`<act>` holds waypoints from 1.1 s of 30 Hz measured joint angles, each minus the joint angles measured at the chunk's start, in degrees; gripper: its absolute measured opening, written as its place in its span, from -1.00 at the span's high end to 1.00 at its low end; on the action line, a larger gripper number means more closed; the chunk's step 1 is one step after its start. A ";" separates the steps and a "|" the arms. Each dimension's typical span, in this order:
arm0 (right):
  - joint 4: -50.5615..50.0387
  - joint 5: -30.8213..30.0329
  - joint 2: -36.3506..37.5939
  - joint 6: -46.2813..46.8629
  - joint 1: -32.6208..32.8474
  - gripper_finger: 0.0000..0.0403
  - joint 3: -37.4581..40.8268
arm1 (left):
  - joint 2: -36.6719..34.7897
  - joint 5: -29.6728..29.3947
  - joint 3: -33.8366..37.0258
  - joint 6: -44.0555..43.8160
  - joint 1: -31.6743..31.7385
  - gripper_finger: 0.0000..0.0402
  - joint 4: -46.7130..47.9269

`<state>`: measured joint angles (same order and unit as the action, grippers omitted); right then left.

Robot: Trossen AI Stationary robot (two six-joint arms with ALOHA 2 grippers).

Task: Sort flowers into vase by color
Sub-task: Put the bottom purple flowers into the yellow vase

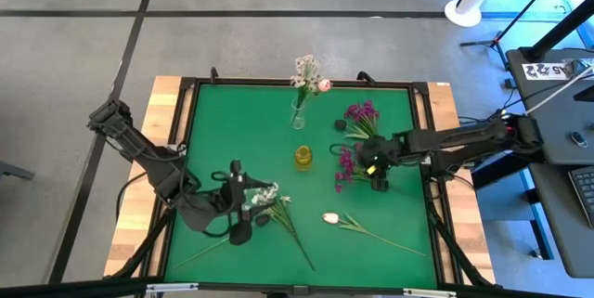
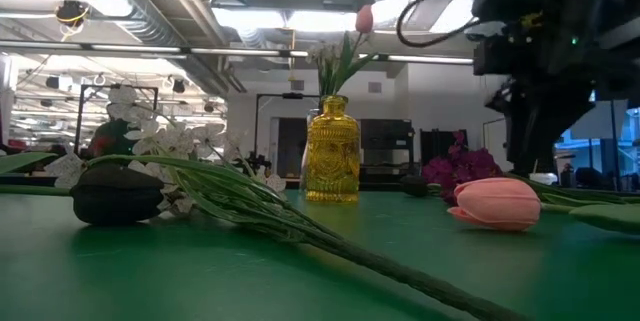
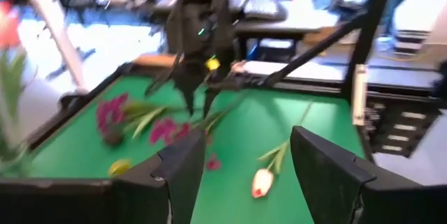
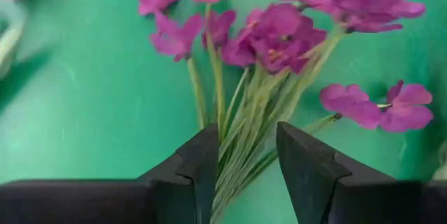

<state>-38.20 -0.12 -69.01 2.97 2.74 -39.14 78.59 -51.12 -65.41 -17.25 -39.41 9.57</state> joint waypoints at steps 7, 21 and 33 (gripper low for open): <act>-3.45 -1.71 -4.66 3.89 7.71 0.24 -2.47 | -4.17 0.06 12.88 1.76 0.49 -0.03 -14.80; -5.19 -7.47 -5.86 11.94 7.26 -0.37 0.36 | -7.65 2.04 24.79 1.45 0.89 -0.03 -30.79; 2.50 -1.71 -5.59 14.76 1.27 -0.42 9.05 | -7.63 3.04 24.79 1.29 0.89 -0.03 -31.24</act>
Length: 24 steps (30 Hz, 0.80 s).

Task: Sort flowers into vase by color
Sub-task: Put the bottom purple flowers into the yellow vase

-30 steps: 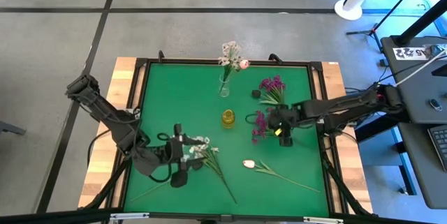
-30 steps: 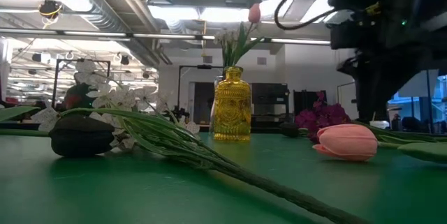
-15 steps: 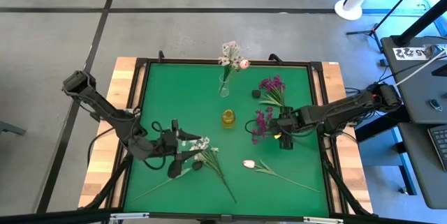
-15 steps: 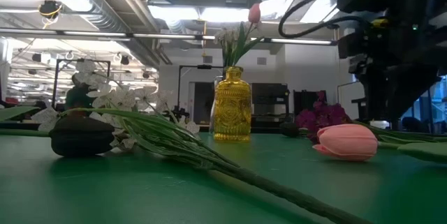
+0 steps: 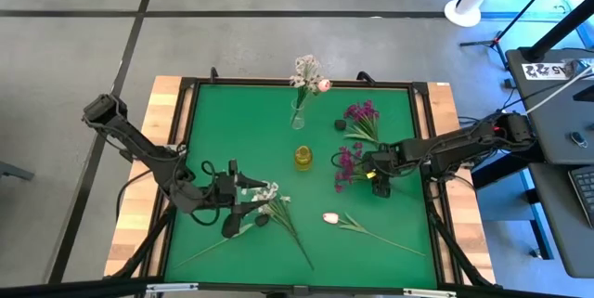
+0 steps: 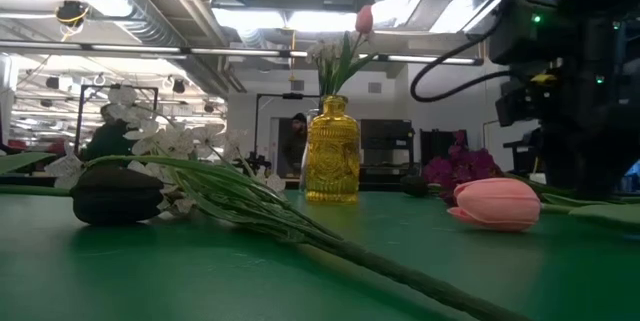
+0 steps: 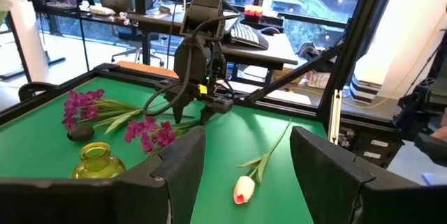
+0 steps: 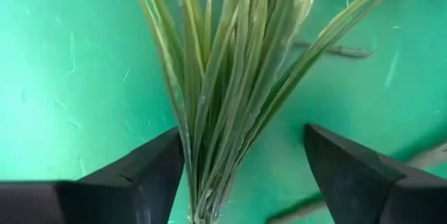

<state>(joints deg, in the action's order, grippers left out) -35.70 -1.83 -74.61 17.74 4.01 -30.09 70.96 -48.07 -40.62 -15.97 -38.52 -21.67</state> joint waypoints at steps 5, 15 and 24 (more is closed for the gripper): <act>1.07 0.69 -0.07 0.09 0.09 -0.14 -0.44 | 0.00 0.00 0.00 0.00 0.00 -0.03 0.02; 2.44 3.01 -0.18 -0.05 0.04 0.77 -0.72 | 0.00 -0.02 0.00 -0.02 0.00 -0.03 0.02; 5.51 4.57 4.12 1.35 0.09 0.86 -1.49 | 0.00 -0.46 0.00 -0.13 0.00 -0.03 0.02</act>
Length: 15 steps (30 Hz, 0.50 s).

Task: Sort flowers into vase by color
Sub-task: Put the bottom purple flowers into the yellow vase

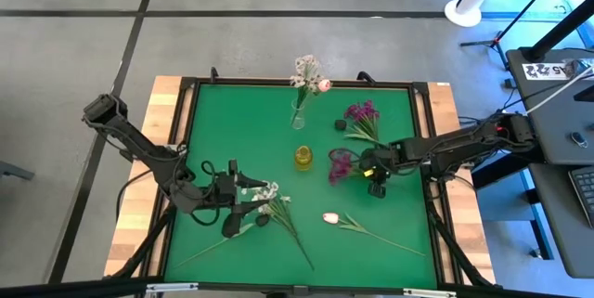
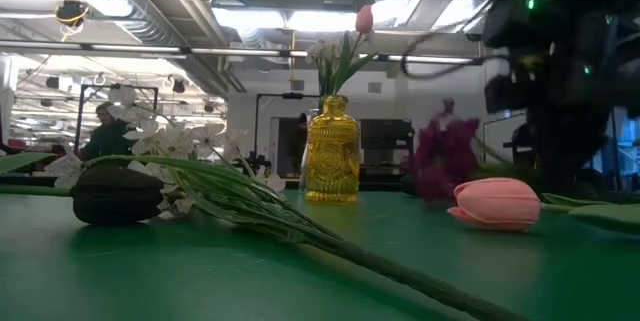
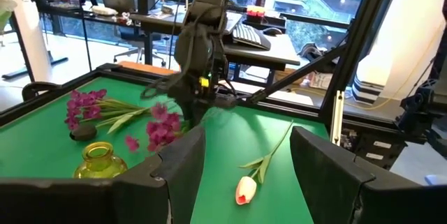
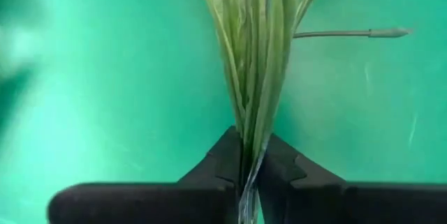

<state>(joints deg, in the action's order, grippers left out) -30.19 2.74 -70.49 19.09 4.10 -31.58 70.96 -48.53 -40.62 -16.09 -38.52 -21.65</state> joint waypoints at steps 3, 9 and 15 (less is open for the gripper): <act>0.20 1.00 2.90 0.01 0.00 0.95 -1.52 | 0.02 -0.02 0.00 0.00 0.00 -0.03 0.00; 0.76 2.00 10.70 -0.96 0.00 0.92 -5.76 | 0.02 -0.02 0.00 -0.02 0.00 -0.03 -0.09; 13.57 1.28 18.99 -6.09 0.00 0.96 -7.13 | 0.02 -1.68 0.00 0.13 -0.02 -0.03 0.07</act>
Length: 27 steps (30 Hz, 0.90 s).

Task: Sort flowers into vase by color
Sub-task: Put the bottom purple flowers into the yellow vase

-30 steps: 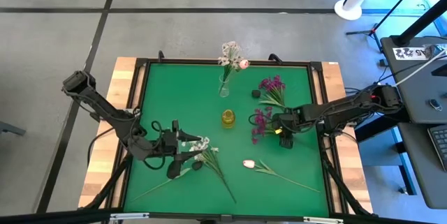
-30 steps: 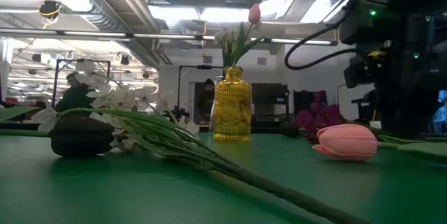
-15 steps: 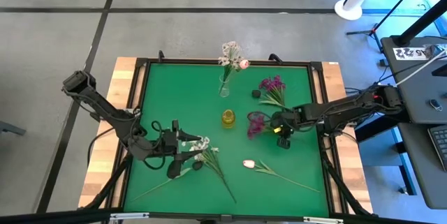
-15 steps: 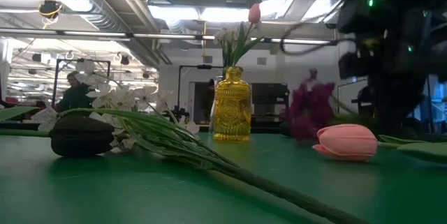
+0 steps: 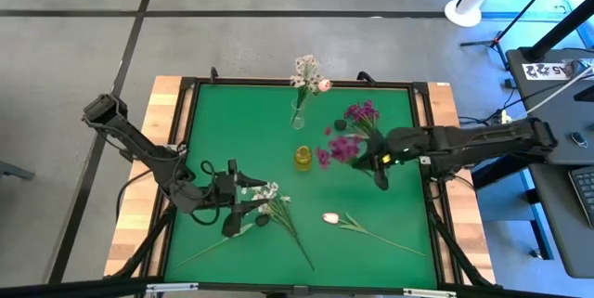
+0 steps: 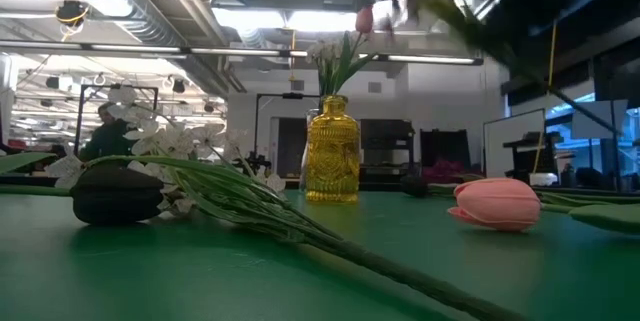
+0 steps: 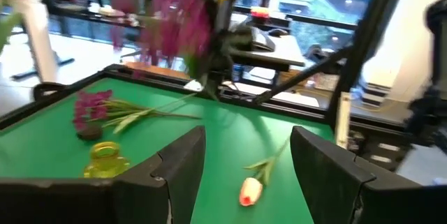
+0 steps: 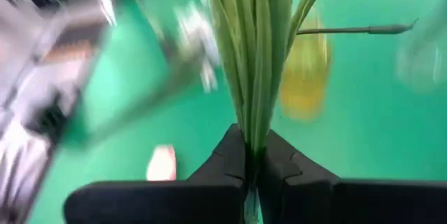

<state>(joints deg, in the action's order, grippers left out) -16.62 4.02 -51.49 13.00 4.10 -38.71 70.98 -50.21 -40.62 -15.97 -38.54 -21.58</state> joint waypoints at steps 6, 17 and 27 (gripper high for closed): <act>19.85 0.37 2.35 -8.62 0.00 0.96 -0.07 | 0.00 -3.59 0.00 0.04 0.02 -0.03 0.88; 52.04 10.13 -8.88 -19.63 0.00 0.95 -0.10 | 0.04 -14.63 0.00 0.03 0.45 -0.03 3.46; 66.21 14.93 -22.08 -20.76 -3.47 0.95 -0.07 | -0.99 -5.31 0.00 -9.12 12.22 -0.03 16.29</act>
<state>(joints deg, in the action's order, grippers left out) 49.60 18.95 -73.57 -7.77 0.63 -38.79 69.99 -55.52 -40.62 -25.09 -26.33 -5.29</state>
